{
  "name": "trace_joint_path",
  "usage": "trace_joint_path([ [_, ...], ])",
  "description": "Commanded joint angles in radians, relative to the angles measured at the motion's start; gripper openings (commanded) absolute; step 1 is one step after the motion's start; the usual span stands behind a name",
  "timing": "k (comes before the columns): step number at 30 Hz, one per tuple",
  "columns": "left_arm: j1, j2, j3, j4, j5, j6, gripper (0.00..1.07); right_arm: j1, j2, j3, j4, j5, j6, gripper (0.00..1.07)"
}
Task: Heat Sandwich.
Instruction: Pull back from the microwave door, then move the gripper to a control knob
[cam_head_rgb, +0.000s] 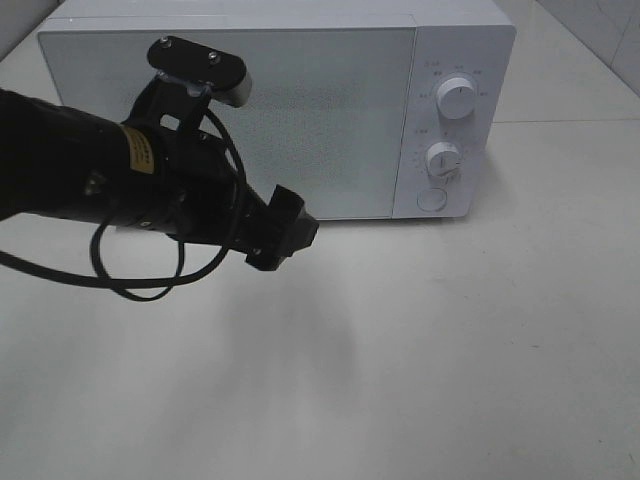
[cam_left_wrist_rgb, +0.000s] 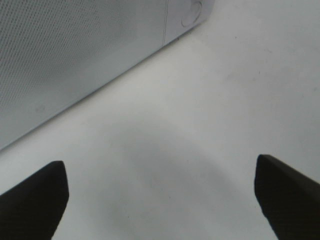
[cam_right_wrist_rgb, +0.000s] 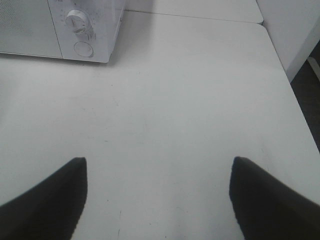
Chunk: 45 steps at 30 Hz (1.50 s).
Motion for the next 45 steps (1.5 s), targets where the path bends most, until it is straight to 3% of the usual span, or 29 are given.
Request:
trace_joint_path([
  [1,0.002,-0.052,0.003,0.031,0.140,-0.001,1.03,-0.008,-0.025,0.002,0.002,-0.009,-0.015,0.76],
  [6,0.003,-0.109,0.003,0.075,0.267,-0.008,1.03,-0.008,-0.025,0.002,0.002,-0.009,-0.015,0.76],
  [9,0.037,-0.135,0.001,0.055,0.321,-0.068,1.03,-0.008,-0.025,0.002,0.002,-0.009,-0.015,0.76],
  [11,0.053,-0.137,-0.001,0.044,0.335,-0.073,1.03,-0.008,-0.025,0.002,0.002,-0.009,-0.015,0.76],
  [17,0.219,-0.156,-0.009,0.016,0.488,-0.046,1.03,-0.008,-0.025,0.002,0.002,-0.009,-0.015,0.76],
  [21,0.283,-0.185,-0.009,0.006,0.497,-0.046,1.03,-0.008,-0.025,0.002,0.002,-0.009,-0.015,0.76],
  [30,0.574,-0.282,-0.009,-0.070,0.669,-0.021,1.03,-0.008,-0.025,0.002,0.002,-0.009,-0.015,0.76],
  [41,0.749,-0.378,0.001,-0.097,0.823,0.031,1.03,-0.008,-0.025,0.002,0.002,-0.009,-0.015,0.76],
  [45,0.809,-0.462,0.079,-0.109,0.847,0.044,1.03,-0.008,-0.025,0.002,0.002,-0.009,-0.015,0.76],
])
